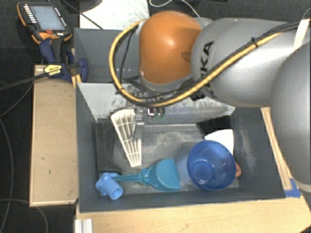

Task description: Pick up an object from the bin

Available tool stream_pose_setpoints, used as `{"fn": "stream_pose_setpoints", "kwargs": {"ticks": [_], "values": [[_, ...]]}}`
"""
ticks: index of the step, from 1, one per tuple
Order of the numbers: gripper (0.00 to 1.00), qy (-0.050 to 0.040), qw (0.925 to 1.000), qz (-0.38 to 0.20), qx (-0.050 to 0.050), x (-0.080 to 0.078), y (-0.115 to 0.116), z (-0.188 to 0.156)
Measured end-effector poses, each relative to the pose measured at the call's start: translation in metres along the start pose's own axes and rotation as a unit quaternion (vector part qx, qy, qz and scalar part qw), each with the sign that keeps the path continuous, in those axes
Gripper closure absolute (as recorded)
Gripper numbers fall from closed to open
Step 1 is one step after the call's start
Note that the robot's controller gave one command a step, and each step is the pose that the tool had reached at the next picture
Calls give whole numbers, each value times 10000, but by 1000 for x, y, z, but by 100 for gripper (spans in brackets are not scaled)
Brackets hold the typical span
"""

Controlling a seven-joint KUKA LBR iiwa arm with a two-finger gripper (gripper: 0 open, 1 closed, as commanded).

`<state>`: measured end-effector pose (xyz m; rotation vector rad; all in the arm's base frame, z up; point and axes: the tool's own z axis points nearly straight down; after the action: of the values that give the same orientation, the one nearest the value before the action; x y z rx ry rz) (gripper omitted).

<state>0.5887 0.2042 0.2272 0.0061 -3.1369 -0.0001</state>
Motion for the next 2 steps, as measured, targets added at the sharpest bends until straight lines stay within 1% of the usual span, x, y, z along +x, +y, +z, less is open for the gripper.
{"fn": "stream_pose_setpoints", "kwargs": {"ticks": [1,2], "values": [[0,-42,10000,33,-10,-2,-2,-5],[0,36,9994,343,15,24,-44,85]]}}
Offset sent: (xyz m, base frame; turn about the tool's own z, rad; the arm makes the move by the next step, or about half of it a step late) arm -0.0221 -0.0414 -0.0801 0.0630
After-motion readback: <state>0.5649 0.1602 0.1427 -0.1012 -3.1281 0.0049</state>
